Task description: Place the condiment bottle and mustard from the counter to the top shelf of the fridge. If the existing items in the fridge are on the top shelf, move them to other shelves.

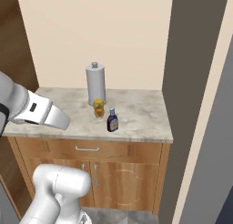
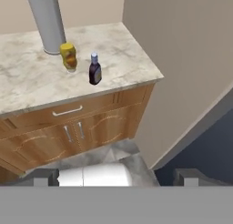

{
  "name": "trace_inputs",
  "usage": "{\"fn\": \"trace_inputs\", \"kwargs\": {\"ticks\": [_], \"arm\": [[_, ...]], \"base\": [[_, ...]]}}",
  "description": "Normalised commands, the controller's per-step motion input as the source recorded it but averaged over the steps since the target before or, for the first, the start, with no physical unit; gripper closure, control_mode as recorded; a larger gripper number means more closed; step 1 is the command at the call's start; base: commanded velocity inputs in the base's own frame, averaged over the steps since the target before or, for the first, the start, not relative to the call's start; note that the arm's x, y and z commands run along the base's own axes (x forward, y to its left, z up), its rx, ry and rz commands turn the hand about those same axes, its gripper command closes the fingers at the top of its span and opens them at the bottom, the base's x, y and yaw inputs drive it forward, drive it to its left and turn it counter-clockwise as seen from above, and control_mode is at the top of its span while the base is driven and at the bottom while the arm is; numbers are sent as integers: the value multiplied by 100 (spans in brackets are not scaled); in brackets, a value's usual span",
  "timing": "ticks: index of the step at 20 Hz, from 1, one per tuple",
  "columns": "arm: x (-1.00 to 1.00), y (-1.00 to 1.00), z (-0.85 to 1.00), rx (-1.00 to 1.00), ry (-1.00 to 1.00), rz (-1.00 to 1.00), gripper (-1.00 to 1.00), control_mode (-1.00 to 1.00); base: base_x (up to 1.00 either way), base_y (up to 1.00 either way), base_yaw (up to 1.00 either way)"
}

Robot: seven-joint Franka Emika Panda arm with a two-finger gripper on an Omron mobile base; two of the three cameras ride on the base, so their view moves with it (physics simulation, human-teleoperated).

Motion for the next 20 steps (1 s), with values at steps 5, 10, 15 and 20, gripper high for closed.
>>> {"fn": "trace_inputs", "kwargs": {"ticks": [5, 10, 15, 20], "arm": [[0, 0, 0, 0, 0, 0, -100, 100], [8, 0, 0, 0, 0, 0, -100, -100], [59, 0, -30, 0, 1, 0, -100, -100], [74, 0, -48, 0, 1, 0, -100, -100]], "base": [[32, 0, 3], [26, 0, 0], [0, 0, 0], [0, 0, 0]]}}
